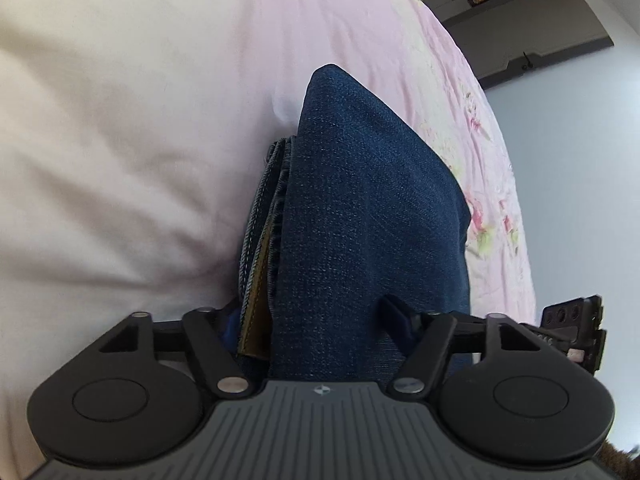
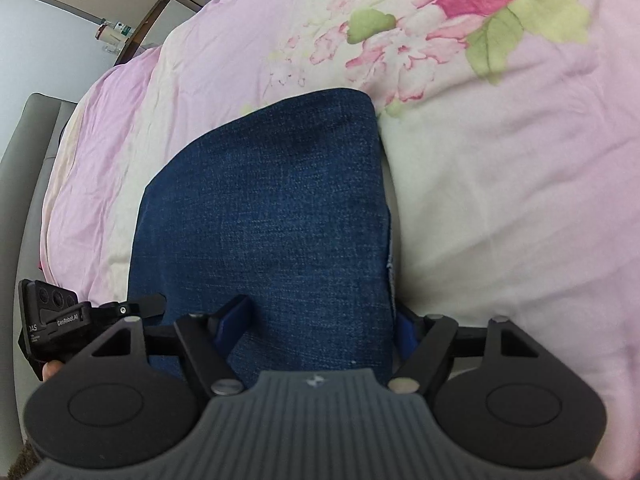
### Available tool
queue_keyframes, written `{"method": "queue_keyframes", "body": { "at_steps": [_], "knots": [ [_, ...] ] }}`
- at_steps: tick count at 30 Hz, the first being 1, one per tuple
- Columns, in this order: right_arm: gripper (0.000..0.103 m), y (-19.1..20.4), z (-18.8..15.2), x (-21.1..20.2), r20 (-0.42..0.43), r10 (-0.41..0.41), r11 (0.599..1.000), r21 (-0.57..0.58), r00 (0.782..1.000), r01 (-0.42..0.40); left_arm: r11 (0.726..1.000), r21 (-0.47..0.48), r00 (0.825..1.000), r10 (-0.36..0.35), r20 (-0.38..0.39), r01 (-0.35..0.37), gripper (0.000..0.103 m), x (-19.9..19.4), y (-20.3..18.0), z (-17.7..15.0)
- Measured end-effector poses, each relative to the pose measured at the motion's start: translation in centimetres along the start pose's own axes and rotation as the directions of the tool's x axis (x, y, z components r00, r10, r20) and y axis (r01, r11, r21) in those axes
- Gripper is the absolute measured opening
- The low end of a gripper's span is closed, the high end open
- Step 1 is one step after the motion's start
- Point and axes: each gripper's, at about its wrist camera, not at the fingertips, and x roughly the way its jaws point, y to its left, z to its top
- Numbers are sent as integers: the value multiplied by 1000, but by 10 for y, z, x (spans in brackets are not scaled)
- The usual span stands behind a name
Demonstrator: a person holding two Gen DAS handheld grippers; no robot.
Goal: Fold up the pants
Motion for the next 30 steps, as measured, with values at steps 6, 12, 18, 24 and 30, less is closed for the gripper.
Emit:
{"method": "queue_keyframes", "body": {
  "at_steps": [6,12,18,24,30],
  "knots": [
    [39,1,2,-16,-4,1,1000,30,1000,-1,998,-55,997,-23,74,27,42,-15,-1,-12],
    [22,18,2,-52,28,28,999,13,999,-29,998,-50,990,-40,138,47,32,-35,-11,-27],
    [16,61,6,-89,55,66,995,-84,996,-61,990,-67,970,-103,221,121,32,-67,-12,-38],
    [16,107,18,-96,51,111,983,-156,993,-102,995,-34,951,-78,300,92,32,-121,-15,-27],
    [16,156,33,-60,12,203,964,-178,979,-198,999,-14,945,34,325,-31,32,-177,-7,7]
  ]
}}
